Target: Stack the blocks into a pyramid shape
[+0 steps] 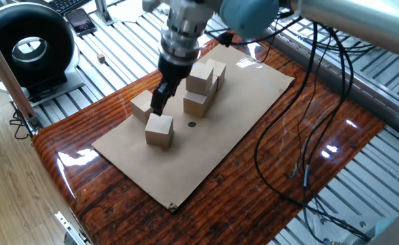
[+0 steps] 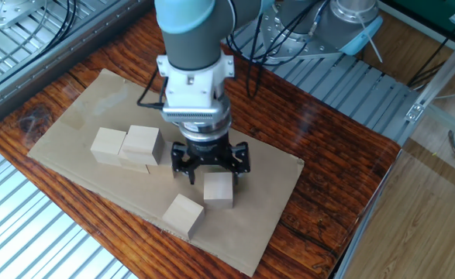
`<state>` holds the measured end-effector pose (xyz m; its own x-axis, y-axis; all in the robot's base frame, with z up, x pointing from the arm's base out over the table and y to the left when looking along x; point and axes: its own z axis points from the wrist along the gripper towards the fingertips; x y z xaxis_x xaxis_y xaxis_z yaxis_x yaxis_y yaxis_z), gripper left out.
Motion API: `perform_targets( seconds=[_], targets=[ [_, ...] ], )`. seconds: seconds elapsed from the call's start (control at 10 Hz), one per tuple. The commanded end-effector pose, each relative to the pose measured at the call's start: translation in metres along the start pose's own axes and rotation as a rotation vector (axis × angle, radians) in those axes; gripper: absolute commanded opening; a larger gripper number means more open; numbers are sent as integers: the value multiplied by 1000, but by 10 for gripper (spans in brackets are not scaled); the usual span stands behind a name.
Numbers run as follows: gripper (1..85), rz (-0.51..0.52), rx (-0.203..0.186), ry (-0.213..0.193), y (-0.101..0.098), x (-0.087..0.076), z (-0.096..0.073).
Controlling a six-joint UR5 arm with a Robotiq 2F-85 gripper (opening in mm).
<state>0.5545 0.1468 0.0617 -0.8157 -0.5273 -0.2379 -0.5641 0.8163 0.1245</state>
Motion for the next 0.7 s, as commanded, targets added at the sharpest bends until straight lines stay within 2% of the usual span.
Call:
perform_targets(
  seconds=[0.0,0.2,0.3,0.4,0.5,0.6],
  targets=[
    [813,13,-21,-13,12,-1,12],
    [790,12,-7,-17,9,-2,20],
    [720,14,1,-19,7,-2,24],
    [643,18,8,-18,5,-2,25],
    [520,25,21,-15,1,-2,25],
    [393,32,54,0,-5,2,22]
  ],
)
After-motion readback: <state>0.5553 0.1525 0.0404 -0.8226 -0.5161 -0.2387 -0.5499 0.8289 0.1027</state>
